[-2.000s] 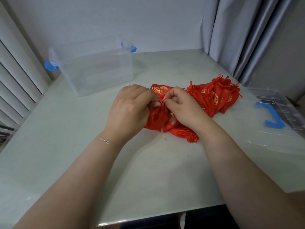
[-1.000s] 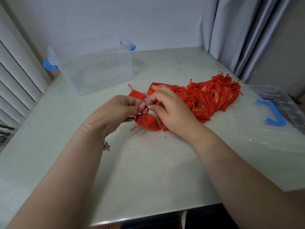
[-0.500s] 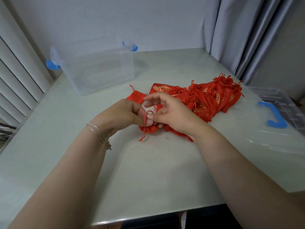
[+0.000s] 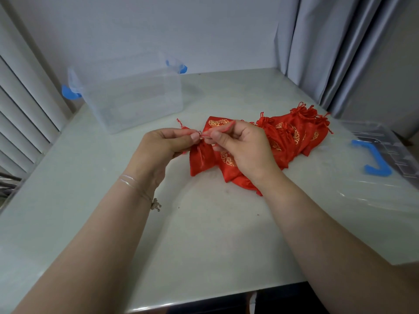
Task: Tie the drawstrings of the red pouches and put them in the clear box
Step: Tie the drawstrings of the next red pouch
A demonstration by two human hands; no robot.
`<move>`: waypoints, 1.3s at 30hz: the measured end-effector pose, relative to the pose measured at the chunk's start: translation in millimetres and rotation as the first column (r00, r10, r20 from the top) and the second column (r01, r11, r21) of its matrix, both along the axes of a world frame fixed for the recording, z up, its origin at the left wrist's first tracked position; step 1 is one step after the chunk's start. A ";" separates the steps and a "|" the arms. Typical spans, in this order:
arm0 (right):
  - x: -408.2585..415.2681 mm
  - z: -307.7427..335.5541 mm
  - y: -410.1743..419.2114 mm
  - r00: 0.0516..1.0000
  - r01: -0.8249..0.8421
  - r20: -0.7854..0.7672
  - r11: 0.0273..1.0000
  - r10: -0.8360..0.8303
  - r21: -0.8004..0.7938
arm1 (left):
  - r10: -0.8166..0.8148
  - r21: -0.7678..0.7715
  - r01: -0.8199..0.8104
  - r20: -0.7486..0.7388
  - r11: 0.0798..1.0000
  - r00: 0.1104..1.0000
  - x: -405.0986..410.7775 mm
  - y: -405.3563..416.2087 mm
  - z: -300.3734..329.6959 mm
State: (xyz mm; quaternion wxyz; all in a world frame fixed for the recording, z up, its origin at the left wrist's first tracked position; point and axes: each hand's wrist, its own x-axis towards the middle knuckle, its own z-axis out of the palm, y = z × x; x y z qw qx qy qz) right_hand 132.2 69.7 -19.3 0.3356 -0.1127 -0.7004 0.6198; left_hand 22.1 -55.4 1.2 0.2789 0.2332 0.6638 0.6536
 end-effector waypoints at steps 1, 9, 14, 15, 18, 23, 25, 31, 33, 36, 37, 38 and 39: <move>-0.1 -1.1 -1.4 1.000 0.013 -0.025 0.998 -0.011 0.068 | 0.000 -0.005 0.000 0.005 1.000 1.000 -0.9 -0.4 -0.1; 3.8 -2.6 -1.0 0.998 0.012 -0.063 0.960 0.006 0.280 | -0.018 -0.004 0.018 0.084 1.000 0.996 -6.6 -3.5 0.3; 10.8 5.0 -1.5 0.995 -0.096 0.059 0.946 0.081 0.309 | -0.072 0.016 0.071 0.077 0.997 0.994 -4.3 -4.8 3.3; 12.0 6.5 -1.2 0.994 -0.101 0.062 0.956 0.088 0.275 | -0.089 0.014 0.089 0.044 0.996 0.995 -2.9 -5.1 4.2; 12.5 11.5 5.1 1.000 -0.001 0.003 0.994 0.000 0.109 | -0.154 0.008 0.154 -0.053 0.988 0.987 0.7 -5.6 7.3; 5.8 -0.2 7.4 0.950 -0.176 0.294 0.960 0.107 0.217 | -0.205 0.076 0.212 -0.091 0.974 0.974 6.6 -3.9 7.0; 5.9 0.5 4.9 0.951 -0.146 0.302 0.951 0.060 0.272 | -0.189 0.091 0.198 -0.103 0.976 0.977 7.2 -3.1 6.8; 10.8 8.0 4.3 0.943 -0.207 0.317 0.926 0.102 0.316 | -0.076 0.022 0.087 -0.317 0.996 0.945 11.0 -1.7 5.4; 12.8 10.9 4.9 0.934 -0.239 0.332 0.925 0.135 0.296 | -0.083 -0.008 0.085 -0.349 0.996 0.933 10.7 -3.0 5.9; 13.5 8.8 4.5 0.962 -0.154 0.267 0.929 0.062 0.337 | -0.127 -0.013 0.130 -0.323 0.991 0.938 9.7 -4.9 6.4; 12.5 7.3 4.0 0.973 -0.107 0.230 0.915 0.015 0.390 | -0.129 -0.019 0.130 -0.331 0.991 0.935 9.6 -4.8 6.5; 11.2 5.7 3.6 0.982 -0.064 0.186 0.889 -0.024 0.454 | -0.127 -0.030 0.124 -0.343 0.992 0.931 9.4 -4.7 6.3; 10.2 4.1 3.5 0.989 -0.029 0.139 0.850 -0.053 0.526 | -0.120 -0.044 0.111 -0.354 0.993 0.928 9.5 -4.1 5.9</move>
